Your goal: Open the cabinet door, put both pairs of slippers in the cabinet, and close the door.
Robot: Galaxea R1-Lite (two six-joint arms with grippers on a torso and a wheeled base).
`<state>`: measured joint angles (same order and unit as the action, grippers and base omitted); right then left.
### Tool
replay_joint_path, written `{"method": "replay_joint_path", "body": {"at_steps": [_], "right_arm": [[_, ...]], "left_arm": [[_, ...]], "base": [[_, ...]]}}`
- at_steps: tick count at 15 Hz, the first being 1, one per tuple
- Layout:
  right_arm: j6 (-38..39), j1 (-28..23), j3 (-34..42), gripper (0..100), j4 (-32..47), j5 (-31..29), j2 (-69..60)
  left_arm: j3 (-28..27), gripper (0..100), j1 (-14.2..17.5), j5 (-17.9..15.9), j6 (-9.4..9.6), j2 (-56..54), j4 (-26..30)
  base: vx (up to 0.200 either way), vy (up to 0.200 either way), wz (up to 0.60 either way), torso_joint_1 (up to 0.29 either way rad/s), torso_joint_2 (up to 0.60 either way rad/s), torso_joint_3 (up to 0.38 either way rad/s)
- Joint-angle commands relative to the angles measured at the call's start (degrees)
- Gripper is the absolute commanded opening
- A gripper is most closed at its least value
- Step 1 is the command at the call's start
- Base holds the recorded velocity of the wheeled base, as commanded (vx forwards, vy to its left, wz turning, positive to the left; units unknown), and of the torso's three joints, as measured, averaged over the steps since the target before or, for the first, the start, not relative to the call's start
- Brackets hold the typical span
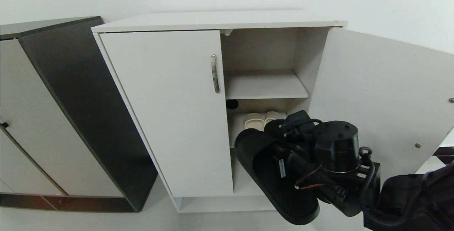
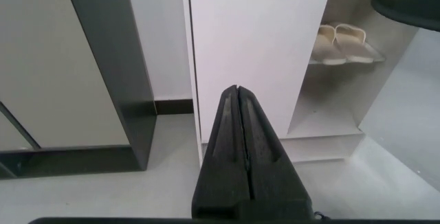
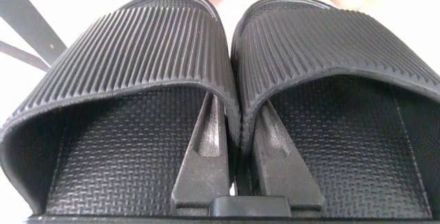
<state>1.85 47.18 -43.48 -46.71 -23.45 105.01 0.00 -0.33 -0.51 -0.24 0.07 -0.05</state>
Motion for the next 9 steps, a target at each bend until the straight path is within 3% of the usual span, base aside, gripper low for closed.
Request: {"method": "replay_joint_path", "body": {"at_steps": [1,7,9], "right_arm": [[0.0,0.0,0.0,0,-0.4,0.0,0.5],[-5.2,1.6,2.2,0,-6.0,-0.8,1.8],[-6.2,4.3,-1.7,0,-4.6,-9.2,3.0]], "left_arm": [[0.0,0,0.1,0.0,-0.02,0.0,0.0],[0.0,0,0.0,0.2,-0.02,0.0,0.0],[0.0,0,0.0,0.2,0.07,0.0,0.0]], "base": [[0.000,0.000,0.00,-0.007,0.17,0.163],[0.000,0.000,0.00,0.000,0.03,0.023],[0.000,0.000,0.00,0.000,0.00,0.000]]}}
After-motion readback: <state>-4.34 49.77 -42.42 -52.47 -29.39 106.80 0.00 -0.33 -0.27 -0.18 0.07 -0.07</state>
